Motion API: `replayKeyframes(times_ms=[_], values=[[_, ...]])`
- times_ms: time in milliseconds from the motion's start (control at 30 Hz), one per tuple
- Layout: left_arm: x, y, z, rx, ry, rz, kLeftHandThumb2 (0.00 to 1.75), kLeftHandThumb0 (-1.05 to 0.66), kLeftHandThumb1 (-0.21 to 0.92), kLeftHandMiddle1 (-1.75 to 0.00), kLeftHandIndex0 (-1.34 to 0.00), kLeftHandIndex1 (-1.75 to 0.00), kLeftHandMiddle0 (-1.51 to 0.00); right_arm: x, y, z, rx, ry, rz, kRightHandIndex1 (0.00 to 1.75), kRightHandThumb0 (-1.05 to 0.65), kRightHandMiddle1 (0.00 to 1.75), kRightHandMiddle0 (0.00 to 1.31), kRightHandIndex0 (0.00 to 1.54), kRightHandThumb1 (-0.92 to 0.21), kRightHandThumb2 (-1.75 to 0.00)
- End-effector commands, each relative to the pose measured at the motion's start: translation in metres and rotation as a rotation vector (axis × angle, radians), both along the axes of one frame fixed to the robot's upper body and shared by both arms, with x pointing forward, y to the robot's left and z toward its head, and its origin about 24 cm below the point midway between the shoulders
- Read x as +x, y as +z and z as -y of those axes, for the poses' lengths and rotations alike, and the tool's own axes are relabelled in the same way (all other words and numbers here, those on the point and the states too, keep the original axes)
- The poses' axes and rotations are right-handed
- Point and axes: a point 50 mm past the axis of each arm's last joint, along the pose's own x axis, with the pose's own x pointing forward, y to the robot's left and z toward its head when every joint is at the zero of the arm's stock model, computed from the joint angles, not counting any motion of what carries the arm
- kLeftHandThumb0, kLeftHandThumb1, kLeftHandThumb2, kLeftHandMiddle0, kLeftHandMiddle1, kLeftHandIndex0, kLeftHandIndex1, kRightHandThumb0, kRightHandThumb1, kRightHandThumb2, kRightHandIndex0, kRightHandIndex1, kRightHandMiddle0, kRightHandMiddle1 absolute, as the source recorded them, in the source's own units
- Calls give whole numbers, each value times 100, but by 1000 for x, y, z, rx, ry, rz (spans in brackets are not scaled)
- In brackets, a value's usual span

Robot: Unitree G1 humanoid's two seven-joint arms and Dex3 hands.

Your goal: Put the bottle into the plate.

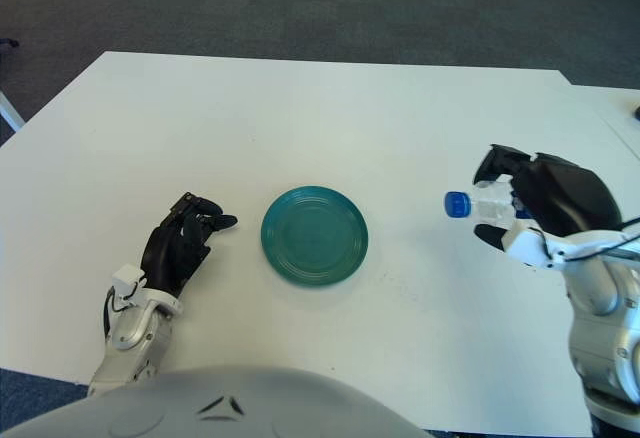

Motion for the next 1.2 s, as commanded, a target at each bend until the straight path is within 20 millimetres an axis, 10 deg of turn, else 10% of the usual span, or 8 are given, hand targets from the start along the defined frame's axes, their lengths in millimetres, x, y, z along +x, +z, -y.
replayKeyframes(times_ms=[0, 1167], values=[[1, 4, -2, 25, -1, 9, 74, -60, 92, -121, -57, -152, -57, 12, -3, -15, 0, 33, 6, 175, -19, 175, 123, 132, -10, -164], [-1, -3, 2, -63, 19, 0, 76, -66, 92, -104, -46, -126, -58, 46, -49, -106, 176, 267, -110, 175, -21, 175, 123, 127, -8, -170]])
